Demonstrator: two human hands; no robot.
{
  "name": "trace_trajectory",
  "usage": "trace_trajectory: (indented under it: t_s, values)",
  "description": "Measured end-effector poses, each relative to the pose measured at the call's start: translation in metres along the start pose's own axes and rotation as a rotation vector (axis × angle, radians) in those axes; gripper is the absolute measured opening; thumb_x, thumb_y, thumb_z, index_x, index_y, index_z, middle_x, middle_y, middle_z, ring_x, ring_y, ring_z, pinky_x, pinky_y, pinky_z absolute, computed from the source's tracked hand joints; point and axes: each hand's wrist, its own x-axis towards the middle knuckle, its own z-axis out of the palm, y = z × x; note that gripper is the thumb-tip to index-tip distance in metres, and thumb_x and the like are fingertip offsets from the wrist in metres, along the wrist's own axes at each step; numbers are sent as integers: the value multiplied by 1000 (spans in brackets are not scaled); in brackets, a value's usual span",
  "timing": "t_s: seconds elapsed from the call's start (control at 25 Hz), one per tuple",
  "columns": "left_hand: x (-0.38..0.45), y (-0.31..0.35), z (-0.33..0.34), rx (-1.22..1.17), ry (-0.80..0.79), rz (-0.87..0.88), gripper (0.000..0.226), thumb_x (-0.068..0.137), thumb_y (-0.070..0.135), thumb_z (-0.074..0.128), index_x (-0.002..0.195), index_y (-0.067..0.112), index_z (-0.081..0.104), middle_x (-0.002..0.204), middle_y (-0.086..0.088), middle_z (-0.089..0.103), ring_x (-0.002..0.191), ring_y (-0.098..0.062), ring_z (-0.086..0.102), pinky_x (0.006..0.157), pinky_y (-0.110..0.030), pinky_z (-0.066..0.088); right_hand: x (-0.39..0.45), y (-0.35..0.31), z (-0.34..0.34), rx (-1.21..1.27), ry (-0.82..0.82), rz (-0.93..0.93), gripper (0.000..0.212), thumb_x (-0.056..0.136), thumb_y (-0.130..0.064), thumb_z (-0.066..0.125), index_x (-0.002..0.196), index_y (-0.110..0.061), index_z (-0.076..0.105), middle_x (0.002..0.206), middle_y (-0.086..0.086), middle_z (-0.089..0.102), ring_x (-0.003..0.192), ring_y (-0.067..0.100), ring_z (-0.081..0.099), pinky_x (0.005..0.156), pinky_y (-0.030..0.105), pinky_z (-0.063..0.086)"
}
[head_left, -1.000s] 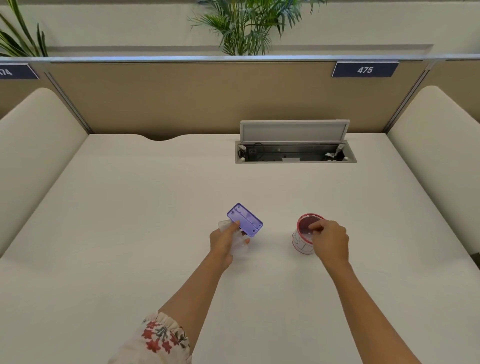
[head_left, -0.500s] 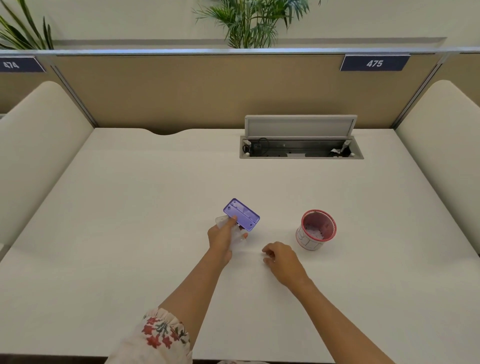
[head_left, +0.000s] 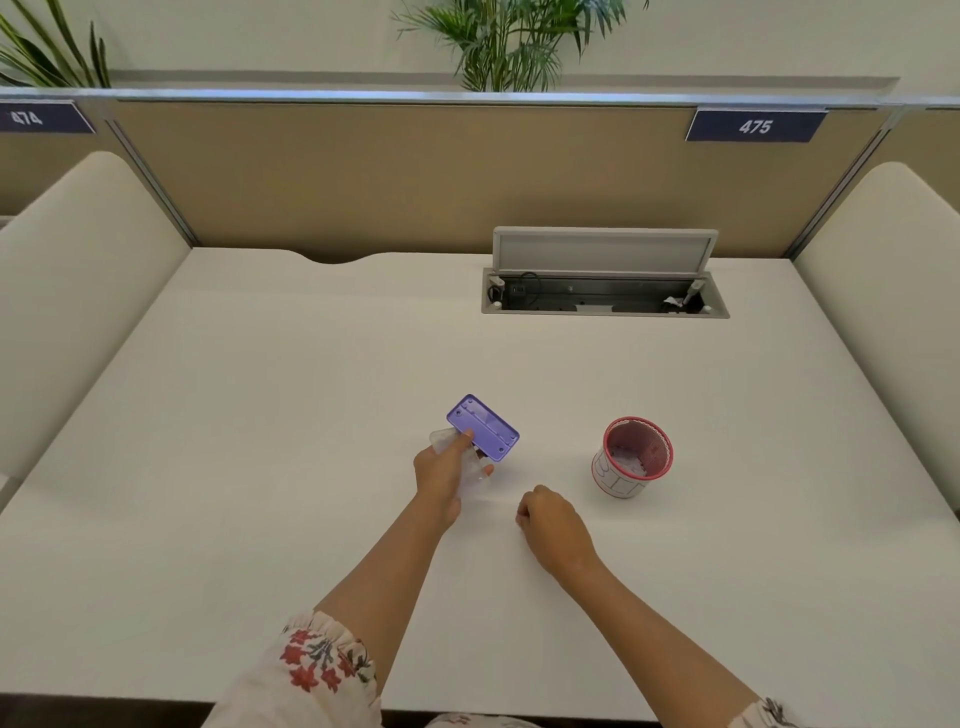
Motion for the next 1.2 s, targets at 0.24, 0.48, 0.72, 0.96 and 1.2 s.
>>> trace_trajectory:
  t_s: [0.24,0.48,0.72,0.96,1.2]
  values:
    - [-1,-4,2,8,1,-11,9,88,12,74,97,12,72,81,-10,78,72,-25,76,59,-37,61,-2,-5,6,-220,-28,-64,22,94,1,38,103,-6,57,111,14,58,103,29,55,80,36,43]
    - [0,-3,1,18,2,-3,7,88,11,73,95,11,71,76,-8,78,67,-23,76,56,-36,61,-4,2,3,-175,-101,-140,24,94,6,38,103,-4,58,97,14,54,87,28,51,83,41,45]
    - [2,-1,-2,10,10,0,5,90,11,72,95,11,70,80,-11,76,70,-27,73,56,-36,60,-11,23,-18,557,29,186,10,98,-10,45,91,-7,51,95,9,65,75,19,55,62,24,42]
    - [0,-5,2,21,-10,-1,5,90,11,71,95,10,70,82,-12,75,75,-31,71,60,-38,59,-5,11,-49,896,237,179,10,87,-4,64,84,-14,62,76,0,71,69,14,65,70,22,54]
    - [0,-3,5,29,-43,7,11,89,11,72,100,8,70,79,-11,74,70,-28,71,56,-36,59,-9,49,-106,600,616,256,13,88,-7,65,96,-16,71,87,-1,74,81,14,68,77,24,54]
